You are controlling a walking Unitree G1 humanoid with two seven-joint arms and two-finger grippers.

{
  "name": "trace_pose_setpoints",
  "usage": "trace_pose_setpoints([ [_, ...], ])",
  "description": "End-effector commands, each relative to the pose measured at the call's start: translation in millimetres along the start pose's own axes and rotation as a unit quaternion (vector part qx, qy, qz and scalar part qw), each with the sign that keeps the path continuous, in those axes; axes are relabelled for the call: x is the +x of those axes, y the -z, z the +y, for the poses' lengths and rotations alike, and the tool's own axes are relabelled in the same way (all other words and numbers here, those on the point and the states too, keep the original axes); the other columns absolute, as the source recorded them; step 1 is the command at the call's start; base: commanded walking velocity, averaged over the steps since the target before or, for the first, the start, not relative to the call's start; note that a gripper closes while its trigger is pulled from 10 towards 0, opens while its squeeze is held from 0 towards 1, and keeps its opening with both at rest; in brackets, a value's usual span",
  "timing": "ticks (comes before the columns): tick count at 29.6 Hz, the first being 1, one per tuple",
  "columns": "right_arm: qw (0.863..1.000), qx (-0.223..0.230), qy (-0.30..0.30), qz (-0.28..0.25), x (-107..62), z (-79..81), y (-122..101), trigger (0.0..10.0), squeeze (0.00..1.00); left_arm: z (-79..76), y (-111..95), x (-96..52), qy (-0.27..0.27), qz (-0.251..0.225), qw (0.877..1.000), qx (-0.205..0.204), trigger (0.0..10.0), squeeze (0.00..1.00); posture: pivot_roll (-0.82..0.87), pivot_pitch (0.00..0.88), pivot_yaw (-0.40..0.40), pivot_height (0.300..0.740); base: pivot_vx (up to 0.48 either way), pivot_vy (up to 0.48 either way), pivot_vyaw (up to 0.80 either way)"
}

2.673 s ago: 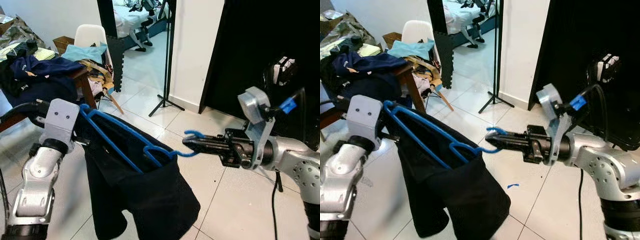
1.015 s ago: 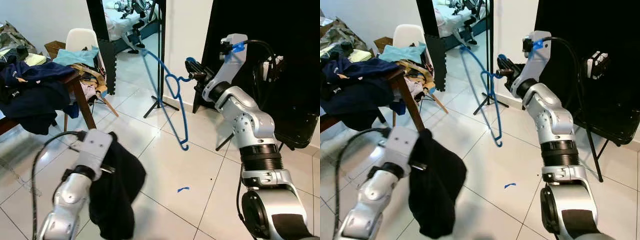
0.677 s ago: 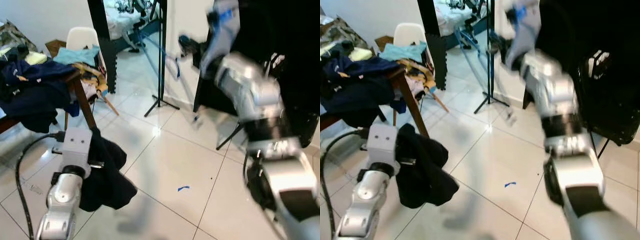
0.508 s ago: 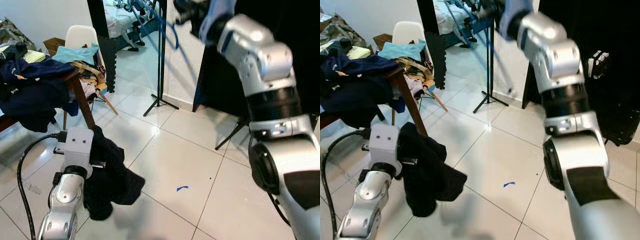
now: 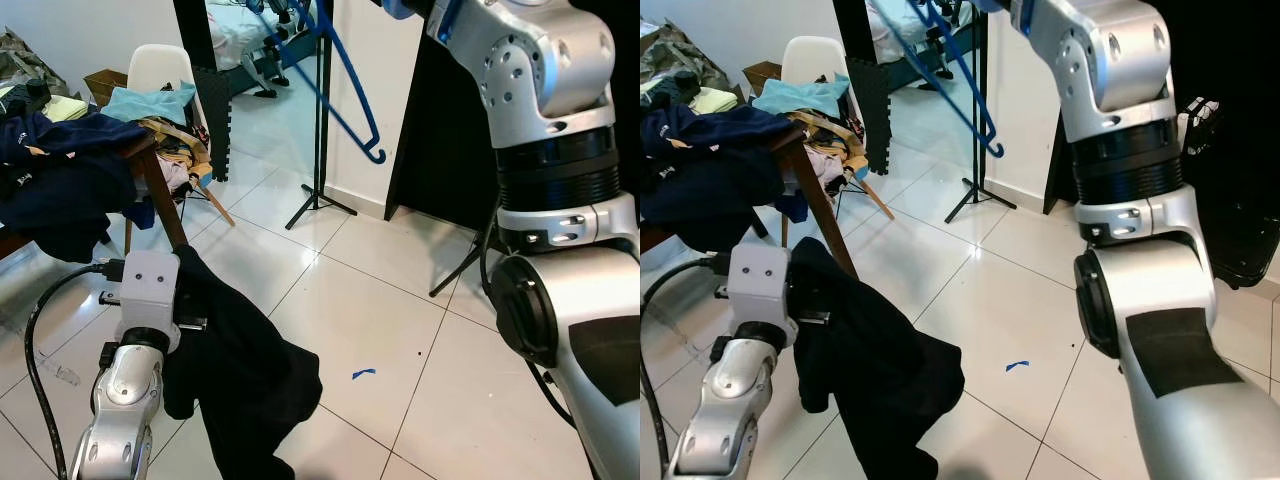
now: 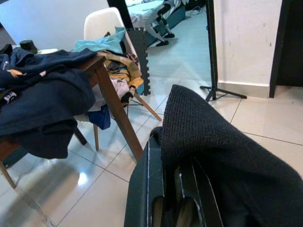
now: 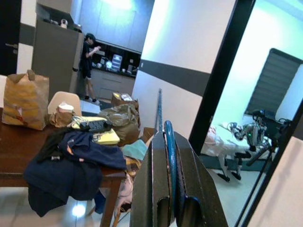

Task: Hang hanger

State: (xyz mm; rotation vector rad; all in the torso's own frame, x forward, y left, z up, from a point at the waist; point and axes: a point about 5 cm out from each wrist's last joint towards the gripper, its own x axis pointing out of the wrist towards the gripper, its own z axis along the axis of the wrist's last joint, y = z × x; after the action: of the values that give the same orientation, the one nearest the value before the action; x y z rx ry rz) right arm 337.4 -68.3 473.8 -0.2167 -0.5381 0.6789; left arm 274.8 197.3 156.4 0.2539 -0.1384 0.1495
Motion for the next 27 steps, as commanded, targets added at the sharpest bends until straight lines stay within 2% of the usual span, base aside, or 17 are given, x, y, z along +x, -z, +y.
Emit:
trace_pose_setpoints([
  [1, 1.000, -0.006, -0.008, 0.010, 1.3, 4.0, 2, 0.0, 0.00, 0.4, -6, 0.9, -0.002, -0.012, 1.000, -0.001, 10.0, 0.00, -0.05, 0.129, -0.010, 0.740, 0.000, 0.000, 0.00],
  [2, 1.000, -0.006, -0.008, 0.010, 1.3, 4.0, 2, 0.0, 0.00, 0.4, -6, 0.9, -0.002, -0.012, 1.000, -0.001, 10.0, 0.00, -0.05, 0.129, -0.010, 0.740, 0.000, 0.000, 0.00],
  [3, 0.999, 0.017, 0.003, 0.041, -2.0, 0.1, 26, 0.0, 0.00, -1.3, -6, 0.5, 0.001, -0.013, 1.000, -0.003, 10.0, 0.00, -0.05, 0.122, -0.015, 0.740, 0.000, 0.000, 0.00],
  [4, 0.999, 0.017, 0.003, 0.041, -2.0, 0.1, 26, 0.0, 0.00, -1.3, -6, 0.5, 0.001, -0.013, 1.000, -0.003, 10.0, 0.00, -0.05, 0.122, -0.015, 0.740, 0.000, 0.000, 0.00],
  [5, 0.994, 0.048, 0.021, 0.098, -14.0, -3.1, 74, 4.8, 0.00, -1.4, -6, -0.7, 0.004, -0.013, 1.000, -0.001, 10.0, 0.00, -0.03, 0.108, -0.015, 0.740, 0.000, 0.000, 0.00],
  [7, 0.994, 0.048, 0.021, 0.098, -14.0, -3.1, 74, 4.8, 0.00, -1.4, -6, -0.7, 0.004, -0.013, 1.000, -0.001, 10.0, 0.00, -0.03, 0.108, -0.015, 0.740, 0.000, 0.000, 0.00],
  [8, 0.982, 0.094, 0.041, 0.156, -34.3, -1.3, 127, 10.0, 0.00, 0.5, -6, -1.8, 0.003, -0.012, 1.000, 0.002, 10.0, 0.00, -0.03, 0.101, -0.013, 0.740, 0.000, 0.000, 0.00],
  [9, 0.982, 0.094, 0.041, 0.156, -34.3, -1.3, 127, 10.0, 0.00, 0.5, -6, -1.8, 0.003, -0.012, 1.000, 0.002, 10.0, 0.00, -0.03, 0.101, -0.013, 0.740, 0.000, 0.000, 0.00],
  [10, 0.966, 0.135, 0.060, 0.213, -64.7, 7.6, 181, 10.0, 0.00, 4.7, -9, -0.6, -0.003, -0.017, 1.000, 0.006, 10.0, 0.00, -0.02, 0.092, -0.016, 0.740, 0.000, 0.000, 0.00],
  [11, 0.966, 0.135, 0.060, 0.213, -64.7, 7.6, 181, 10.0, 0.00, 4.7, -9, -0.6, -0.003, -0.017, 1.000, 0.006, 10.0, 0.00, -0.02, 0.092, -0.016, 0.740, 0.000, 0.000, 0.00],
  [12, 0.953, 0.161, 0.066, 0.248, -90.2, 19.7, 215, 10.0, 0.00, 9.4, -13, 1.3, -0.011, -0.024, 1.000, 0.010, 10.0, 0.00, -0.01, 0.088, -0.016, 0.740, 0.000, 0.000, 0.00],
  [13, 0.953, 0.161, 0.066, 0.248, -90.2, 19.7, 215, 10.0, 0.00, 9.4, -13, 1.3, -0.011, -0.024, 1.000, 0.010, 10.0, 0.00, -0.01, 0.088, -0.016, 0.740, 0.000, 0.000, 0.00],
  [14, 0.945, 0.182, 0.070, 0.263, -107.2, 28.4, 233, 10.0, 0.00, 13.1, -17, 3.3, -0.018, -0.032, 0.999, 0.013, 10.0, 0.00, -0.01, 0.086, -0.017, 0.740, 0.000, 0.000, 0.00],
  [16, 0.945, 0.182, 0.070, 0.263, -107.2, 28.4, 233, 10.0, 0.00, 13.1, -17, 3.3, -0.018, -0.032, 0.999, 0.013, 10.0, 0.00, -0.01, 0.086, -0.017, 0.740, 0.000, 0.000, 0.00],
  [17, 0.939, 0.204, 0.079, 0.265, -120.1, 33.4, 245, 10.0, 0.00, 15.3, -23, 5.2, -0.019, -0.042, 0.999, 0.017, 10.0, 0.00, -0.01, 0.080, -0.017, 0.740, 0.259, 0.000, 0.00],
  [19, 0.938, 0.210, 0.077, 0.264, -126.1, 37.2, 250, 10.0, 0.00, 16.4, -28, 6.4, -0.018, -0.051, 0.998, 0.022, 10.0, 0.00, -0.01, 0.075, -0.014, 0.740, 0.283, 0.000, 0.35],
  [27, 0.936, 0.224, 0.073, 0.262, -129.4, 44.9, 256, 10.0, 0.00, 18.1, -39, 10.8, -0.010, -0.071, 0.997, 0.030, 10.0, 0.00, 0.00, 0.063, -0.013, 0.740, 0.306, 0.000, 0.70],
])
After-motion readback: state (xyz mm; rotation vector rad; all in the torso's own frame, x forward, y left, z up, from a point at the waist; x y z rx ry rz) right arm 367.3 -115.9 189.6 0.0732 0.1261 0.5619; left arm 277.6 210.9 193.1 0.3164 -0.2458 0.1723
